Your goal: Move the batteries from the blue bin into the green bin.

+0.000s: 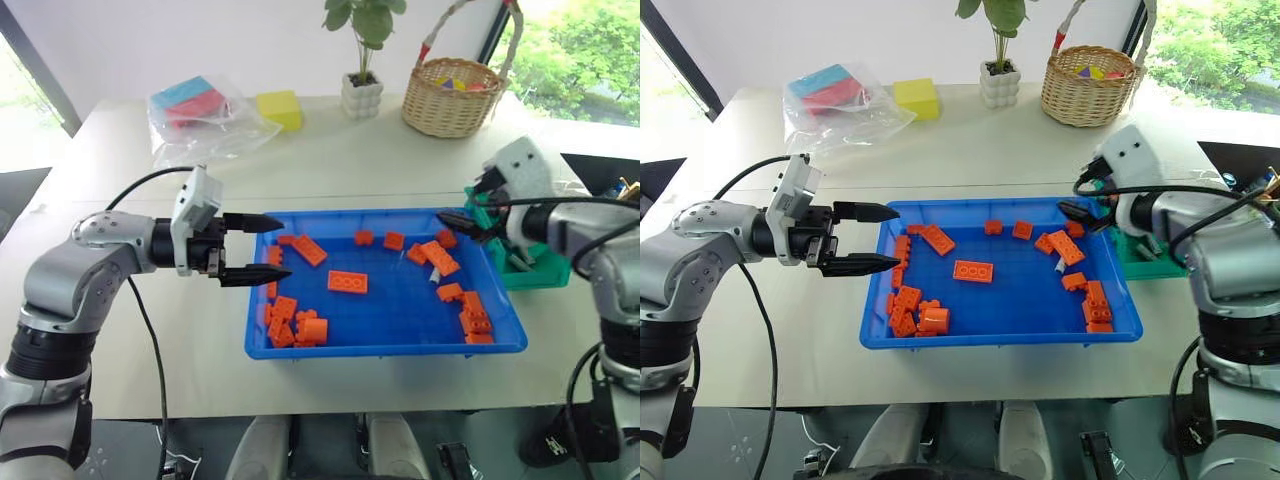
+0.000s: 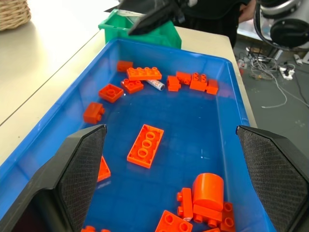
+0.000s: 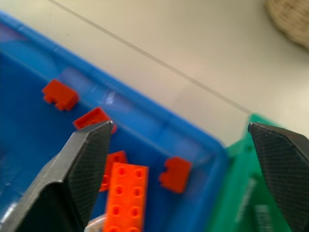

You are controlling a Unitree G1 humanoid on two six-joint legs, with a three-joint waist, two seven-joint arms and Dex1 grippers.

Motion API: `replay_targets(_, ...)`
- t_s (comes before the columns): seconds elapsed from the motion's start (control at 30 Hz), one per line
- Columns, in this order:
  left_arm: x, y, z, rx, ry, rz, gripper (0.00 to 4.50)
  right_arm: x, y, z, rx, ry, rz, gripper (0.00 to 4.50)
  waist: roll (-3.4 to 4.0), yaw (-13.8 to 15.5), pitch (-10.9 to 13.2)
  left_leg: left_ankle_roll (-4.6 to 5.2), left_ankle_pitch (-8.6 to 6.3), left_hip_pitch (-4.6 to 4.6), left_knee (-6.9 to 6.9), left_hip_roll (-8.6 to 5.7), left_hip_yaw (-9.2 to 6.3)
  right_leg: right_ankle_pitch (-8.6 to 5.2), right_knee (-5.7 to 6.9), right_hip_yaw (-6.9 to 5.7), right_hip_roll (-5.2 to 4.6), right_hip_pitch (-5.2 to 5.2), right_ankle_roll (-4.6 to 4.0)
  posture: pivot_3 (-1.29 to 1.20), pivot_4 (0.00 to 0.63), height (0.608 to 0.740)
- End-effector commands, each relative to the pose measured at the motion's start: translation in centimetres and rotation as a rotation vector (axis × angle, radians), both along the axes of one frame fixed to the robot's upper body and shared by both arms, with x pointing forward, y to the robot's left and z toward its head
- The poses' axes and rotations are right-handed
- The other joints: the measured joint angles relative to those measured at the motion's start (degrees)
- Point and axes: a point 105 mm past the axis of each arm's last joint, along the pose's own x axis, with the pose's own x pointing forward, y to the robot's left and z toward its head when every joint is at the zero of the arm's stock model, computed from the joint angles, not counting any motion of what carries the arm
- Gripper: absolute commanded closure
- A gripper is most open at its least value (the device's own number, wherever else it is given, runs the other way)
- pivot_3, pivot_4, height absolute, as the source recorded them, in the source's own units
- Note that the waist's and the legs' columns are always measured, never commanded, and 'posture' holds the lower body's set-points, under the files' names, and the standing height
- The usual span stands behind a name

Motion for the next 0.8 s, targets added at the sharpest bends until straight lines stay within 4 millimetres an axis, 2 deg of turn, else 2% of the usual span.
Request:
replay_targets(0.03,-0.2,0.1,1.0,-0.014,-0.048,0.002,0.0,-0.6,-0.6,-0.4,0.039,0.004,-0.085,0.01,0.0,0.01,0.0,0.0,0.0,0.0,0.0,0.0,0.0,0.0,0.0,0.0,0.0,0.0,0.0,0.0,0.15,0.702)
replay_targets(0.17,-0.2,0.0,1.0,-0.015,-0.048,0.003,0.0,-0.9,-1.0,-2.4,0.092,0.062,-0.136,0.01,0.0,-0.18,0.0,0.0,0.0,0.01,-0.01,0.0,0.0,0.0,0.01,0.0,0.02,0.0,0.0,0.0,0.15,0.702)
replay_targets(0.37,-0.1,-0.2,1.2,-0.02,-0.053,0.0,0.0,-1.4,-0.3,-4.9,0.126,0.116,-0.14,0.01,-0.04,-0.23,-0.03,0.01,0.0,0.11,-0.01,0.0,0.0,0.0,0.03,-0.01,0.04,0.09,0.01,0.0,0.15,0.702)
replay_targets(0.63,0.0,-0.1,1.4,-0.019,-0.059,0.004,0.0,-1.8,-0.4,-7.1,0.099,0.161,-0.146,0.01,-0.09,0.16,-0.06,0.02,0.0,0.21,0.0,-0.02,-0.01,0.0,0.02,-0.01,0.04,0.21,0.01,0.0,0.15,0.702)
replay_targets(0.8,0.0,-0.1,1.5,-0.022,-0.059,0.007,0.0,-1.8,-0.1,-7.7,0.083,0.17,-0.135,0.01,-0.08,0.89,-0.06,0.02,-0.01,0.21,0.01,-0.02,0.0,0.0,0.01,-0.01,0.04,0.21,0.01,0.0,0.15,0.702)
